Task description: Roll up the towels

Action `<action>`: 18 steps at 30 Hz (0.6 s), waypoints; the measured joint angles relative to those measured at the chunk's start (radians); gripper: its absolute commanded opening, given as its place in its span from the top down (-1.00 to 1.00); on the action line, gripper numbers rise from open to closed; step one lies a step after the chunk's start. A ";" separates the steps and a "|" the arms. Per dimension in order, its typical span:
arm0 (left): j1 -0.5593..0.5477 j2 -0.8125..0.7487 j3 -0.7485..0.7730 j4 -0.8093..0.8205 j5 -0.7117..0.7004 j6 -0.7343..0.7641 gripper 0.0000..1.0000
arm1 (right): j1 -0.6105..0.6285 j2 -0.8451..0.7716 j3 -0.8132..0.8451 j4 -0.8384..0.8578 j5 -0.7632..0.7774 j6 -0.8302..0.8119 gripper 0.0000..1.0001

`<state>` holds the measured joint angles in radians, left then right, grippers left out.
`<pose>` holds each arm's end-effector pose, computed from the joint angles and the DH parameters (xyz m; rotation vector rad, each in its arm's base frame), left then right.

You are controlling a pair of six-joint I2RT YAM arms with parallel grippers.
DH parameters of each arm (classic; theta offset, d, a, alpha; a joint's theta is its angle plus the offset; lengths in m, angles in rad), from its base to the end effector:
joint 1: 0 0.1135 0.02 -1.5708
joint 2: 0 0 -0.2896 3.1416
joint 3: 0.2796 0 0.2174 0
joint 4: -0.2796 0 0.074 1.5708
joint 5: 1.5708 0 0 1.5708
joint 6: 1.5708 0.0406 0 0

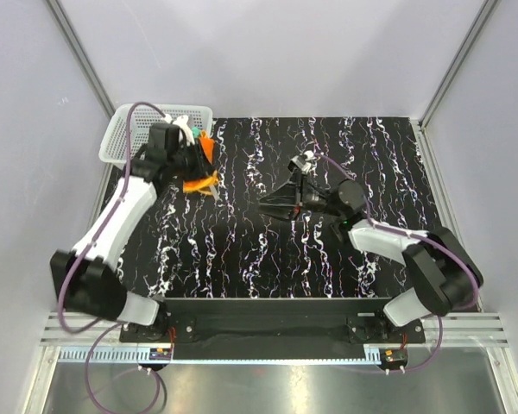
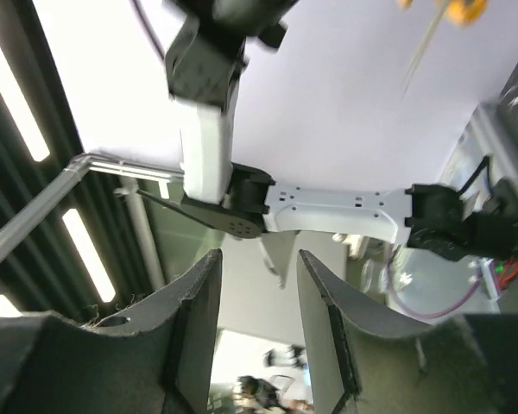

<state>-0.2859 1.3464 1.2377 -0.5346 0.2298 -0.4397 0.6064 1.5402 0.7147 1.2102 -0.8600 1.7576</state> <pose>0.2474 -0.0824 0.3647 -0.0437 2.2732 -0.6478 0.2208 0.1906 0.3278 -0.0405 1.8483 2.3642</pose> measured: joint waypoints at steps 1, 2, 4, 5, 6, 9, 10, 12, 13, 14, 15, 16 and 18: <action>0.035 0.049 0.040 -0.017 0.000 0.026 1.00 | -0.023 -0.030 -0.012 -0.018 -0.005 -0.023 0.05; 0.070 0.108 0.097 -0.036 0.013 0.054 1.00 | -0.036 -0.051 -0.019 -0.042 -0.012 -0.044 0.05; 0.124 0.201 0.182 -0.041 0.034 0.097 1.00 | -0.042 -0.082 -0.024 -0.104 -0.025 -0.092 0.04; 0.152 0.253 0.239 -0.052 0.056 0.116 1.00 | -0.042 -0.093 -0.024 -0.140 -0.032 -0.117 0.05; 0.174 0.299 0.286 -0.043 0.076 0.133 1.00 | -0.042 -0.103 -0.024 -0.178 -0.042 -0.145 0.05; 0.244 0.450 0.460 -0.057 0.143 0.179 1.00 | -0.042 -0.121 -0.023 -0.279 -0.053 -0.212 0.05; 0.264 0.505 0.529 -0.063 0.164 0.190 1.00 | -0.042 -0.122 -0.023 -0.307 -0.058 -0.230 0.04; 0.305 0.621 0.682 -0.070 0.228 0.205 1.00 | -0.042 -0.122 -0.024 -0.349 -0.069 -0.258 0.05; 0.325 0.678 0.753 -0.071 0.256 0.211 1.00 | -0.042 -0.122 -0.024 -0.366 -0.071 -0.267 0.05; 0.341 0.719 0.804 -0.067 0.278 0.214 1.00 | -0.042 -0.122 -0.024 -0.375 -0.077 -0.276 0.05; 0.362 0.770 0.860 -0.066 0.306 0.221 1.00 | -0.042 -0.122 -0.024 -0.386 -0.078 -0.285 0.05; 0.380 0.819 0.908 -0.068 0.328 0.226 1.00 | -0.042 -0.122 -0.025 -0.392 -0.082 -0.291 0.05; 0.418 0.917 0.996 -0.071 0.372 0.229 1.00 | -0.043 -0.121 -0.030 -0.398 -0.092 -0.305 0.05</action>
<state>0.1322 2.2635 2.2337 -0.6056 0.6018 -0.2108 0.5636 1.4197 0.6849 0.8124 -0.9520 1.4525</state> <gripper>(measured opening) 0.257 0.476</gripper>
